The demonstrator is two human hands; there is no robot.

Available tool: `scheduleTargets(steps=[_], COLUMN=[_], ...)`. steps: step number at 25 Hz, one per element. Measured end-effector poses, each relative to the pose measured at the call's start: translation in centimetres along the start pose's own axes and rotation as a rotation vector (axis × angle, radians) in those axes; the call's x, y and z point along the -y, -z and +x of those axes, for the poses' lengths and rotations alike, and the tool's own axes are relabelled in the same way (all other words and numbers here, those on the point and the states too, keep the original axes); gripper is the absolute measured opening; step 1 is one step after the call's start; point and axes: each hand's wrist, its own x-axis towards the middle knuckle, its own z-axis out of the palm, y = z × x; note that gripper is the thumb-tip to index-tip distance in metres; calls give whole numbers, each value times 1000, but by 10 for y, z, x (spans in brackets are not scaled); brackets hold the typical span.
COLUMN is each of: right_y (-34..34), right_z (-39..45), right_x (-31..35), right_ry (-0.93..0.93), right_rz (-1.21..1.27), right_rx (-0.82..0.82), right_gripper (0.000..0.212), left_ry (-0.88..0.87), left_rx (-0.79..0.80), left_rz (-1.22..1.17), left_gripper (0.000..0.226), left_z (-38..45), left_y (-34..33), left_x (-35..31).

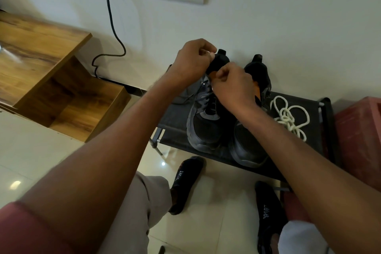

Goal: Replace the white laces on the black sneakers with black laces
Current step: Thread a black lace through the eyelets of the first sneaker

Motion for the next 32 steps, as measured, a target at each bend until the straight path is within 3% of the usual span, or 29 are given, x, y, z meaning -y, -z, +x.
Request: scheduleTargets(steps=[3, 5, 7, 11, 13, 16, 19, 21, 23, 25, 29, 32], right_y=[23, 39, 50, 70, 75, 67, 51, 46, 49, 51, 40, 32], right_z=[6, 5, 5, 11, 13, 11, 6, 8, 15, 21, 20, 16], right_x=[9, 11, 10, -4, -14, -21, -15, -10, -10, -15, -28, -28], right_ry=[-305, -323, -222, -154, -205, -213, -114, -78, -122, -180, -225, -143], right_rz=[639, 892, 988, 1080, 1031, 767, 639, 759, 911, 951, 701, 528], right_rx=[130, 189, 124, -141, -215, -113, 77, 121, 76, 23, -26, 103], right_gripper=[14, 21, 18, 5, 10, 16, 8, 10, 10, 10, 9, 21], left_ry=[-2, -20, -47, 2, 88, 136, -80, -169, -168, -160, -87, -118], left_rx=[107, 223, 280, 197, 234, 302, 267, 348, 414, 391, 336, 228], left_rz=[-268, -369, -343, -72, 259, 554, 255, -78, -210, -131, 357, 290], left_gripper=[25, 37, 47, 46, 43, 31, 37, 45, 36, 18, 10, 24], left_z=[-9, -14, -16, -8, -6, -7, -11, -15, -18, -16, -6, -5], left_y=[-4, -7, -8, 6, 21, 33, 30, 23, 16, 15, 26, 18], left_x=[-16, -21, -22, 0, 21, 36, 17, -2, -12, -9, 23, 24])
